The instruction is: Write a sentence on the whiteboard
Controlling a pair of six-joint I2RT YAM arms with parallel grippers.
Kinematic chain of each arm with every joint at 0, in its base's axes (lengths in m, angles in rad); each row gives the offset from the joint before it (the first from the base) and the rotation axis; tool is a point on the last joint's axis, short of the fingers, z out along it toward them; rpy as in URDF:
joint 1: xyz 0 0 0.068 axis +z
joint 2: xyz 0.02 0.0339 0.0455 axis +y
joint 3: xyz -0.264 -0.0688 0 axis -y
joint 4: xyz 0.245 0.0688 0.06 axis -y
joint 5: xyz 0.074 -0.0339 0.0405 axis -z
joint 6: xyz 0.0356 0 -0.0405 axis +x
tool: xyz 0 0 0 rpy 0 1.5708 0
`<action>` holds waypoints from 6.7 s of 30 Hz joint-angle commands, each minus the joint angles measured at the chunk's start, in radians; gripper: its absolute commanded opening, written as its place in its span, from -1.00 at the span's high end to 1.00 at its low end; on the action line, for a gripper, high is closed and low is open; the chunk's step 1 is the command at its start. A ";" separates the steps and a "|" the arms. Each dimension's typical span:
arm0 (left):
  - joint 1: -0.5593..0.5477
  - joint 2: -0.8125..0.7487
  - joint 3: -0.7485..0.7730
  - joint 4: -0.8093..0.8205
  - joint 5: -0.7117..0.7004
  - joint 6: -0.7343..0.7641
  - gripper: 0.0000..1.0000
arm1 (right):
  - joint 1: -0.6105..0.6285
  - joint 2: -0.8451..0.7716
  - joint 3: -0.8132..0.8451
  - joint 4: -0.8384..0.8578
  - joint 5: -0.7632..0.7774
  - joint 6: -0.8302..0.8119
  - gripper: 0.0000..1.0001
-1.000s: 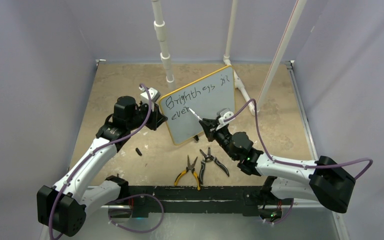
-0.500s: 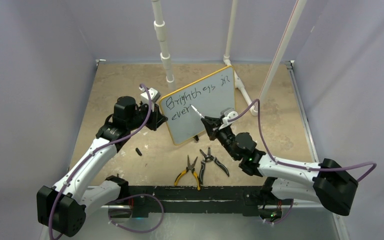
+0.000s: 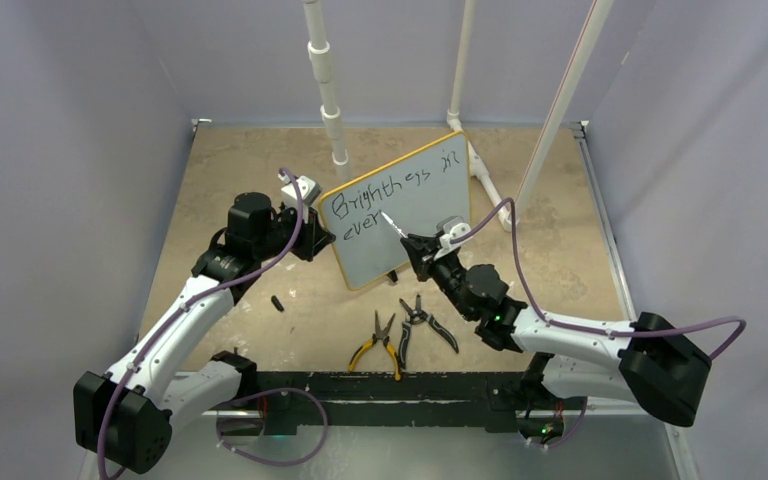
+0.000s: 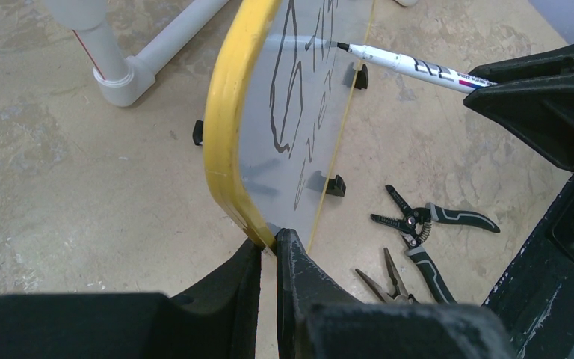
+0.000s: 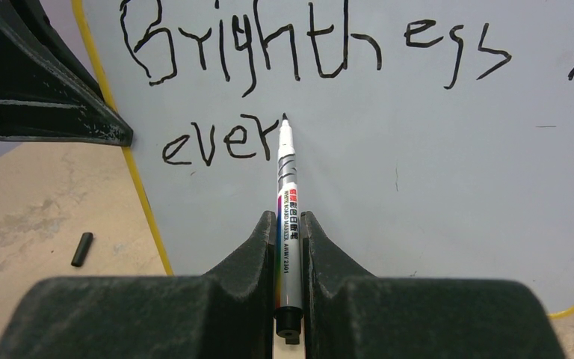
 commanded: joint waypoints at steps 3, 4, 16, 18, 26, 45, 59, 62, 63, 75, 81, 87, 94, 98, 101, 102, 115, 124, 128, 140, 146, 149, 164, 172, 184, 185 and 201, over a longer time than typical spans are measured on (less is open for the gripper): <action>0.001 -0.015 -0.004 0.020 0.016 0.023 1.00 | -0.005 0.011 0.036 -0.004 0.027 0.006 1.00; 0.001 -0.016 -0.004 0.020 0.017 0.023 1.00 | -0.005 0.007 0.031 -0.009 0.029 0.011 1.00; 0.001 -0.017 -0.004 0.021 0.016 0.021 1.00 | -0.005 -0.033 -0.014 -0.064 0.051 0.072 1.00; 0.001 -0.017 -0.004 0.020 0.015 0.021 1.00 | -0.005 -0.037 -0.017 -0.071 0.056 0.077 1.00; 0.001 -0.017 -0.004 0.021 0.016 0.021 1.00 | -0.005 -0.045 -0.022 -0.074 0.070 0.080 1.00; 0.001 -0.019 -0.005 0.021 0.014 0.020 1.00 | -0.005 -0.042 0.014 0.023 0.060 -0.042 1.00; 0.001 -0.014 -0.005 0.025 0.027 0.019 1.00 | -0.006 -0.002 0.040 0.045 0.068 -0.058 1.00; 0.001 -0.014 -0.005 0.025 0.028 0.018 1.00 | -0.006 0.011 0.044 0.034 0.070 -0.050 1.00; 0.001 -0.013 -0.006 0.026 0.028 0.018 1.00 | -0.006 0.011 0.043 0.028 0.069 -0.041 1.00; 0.001 -0.011 -0.006 0.031 0.038 0.017 1.00 | -0.006 -0.041 -0.004 -0.088 0.094 0.038 1.00; 0.002 -0.011 -0.006 0.034 0.043 0.014 1.00 | -0.006 -0.054 -0.018 -0.127 0.069 0.060 1.00; 0.001 -0.014 -0.009 0.035 0.046 0.011 1.00 | -0.006 -0.044 -0.025 -0.146 0.029 0.073 1.00; 0.001 -0.014 -0.008 0.035 0.042 0.009 1.00 | -0.005 -0.042 -0.033 -0.161 -0.018 0.090 1.00; 0.001 -0.016 -0.009 0.036 0.039 0.007 1.00 | -0.005 -0.049 -0.039 -0.162 -0.036 0.097 1.00; 0.001 -0.017 -0.008 0.035 0.037 0.007 1.00 | -0.005 -0.056 -0.042 -0.163 -0.049 0.092 1.00; 0.001 -0.017 -0.009 0.035 0.035 0.007 1.00 | -0.005 -0.061 -0.044 -0.160 -0.063 0.086 1.00; 0.001 -0.039 -0.002 0.026 -0.026 -0.015 0.95 | -0.005 -0.302 -0.083 -0.185 -0.124 0.078 1.00; 0.001 -0.059 0.007 0.037 -0.028 -0.008 -0.06 | -0.089 -0.312 -0.040 -0.232 -0.149 0.085 1.00; 0.001 -0.072 0.025 0.061 -0.024 -0.010 -0.31 | -0.277 -0.348 -0.060 -0.202 -0.335 0.143 1.00; 0.000 0.116 0.272 0.046 -0.062 0.066 -0.51 | -0.390 -0.317 -0.047 -0.144 -0.446 0.105 1.00; -0.005 0.223 0.353 0.093 0.000 0.065 -0.52 | -0.388 -0.234 -0.004 -0.119 -0.469 0.057 1.00; -0.014 0.263 0.380 0.094 0.020 0.066 -0.52 | -0.389 -0.214 -0.001 -0.094 -0.468 0.056 1.00; -0.031 0.286 0.362 0.112 0.045 0.076 0.45 | -0.388 -0.150 0.008 -0.091 -0.421 0.073 1.00; -0.031 0.285 0.352 0.117 0.054 0.082 0.77 | -0.388 -0.114 0.027 -0.088 -0.391 0.073 1.00; -0.031 0.287 0.347 0.118 0.052 0.089 1.00 | -0.388 -0.080 0.033 -0.100 -0.416 0.071 1.00; -0.031 0.287 0.348 0.118 0.052 0.089 1.00 | -0.389 -0.081 0.031 -0.103 -0.423 0.070 1.00; -0.031 0.275 0.343 0.120 0.036 0.089 1.00 | -0.379 -0.084 0.002 -0.177 -0.472 0.094 1.00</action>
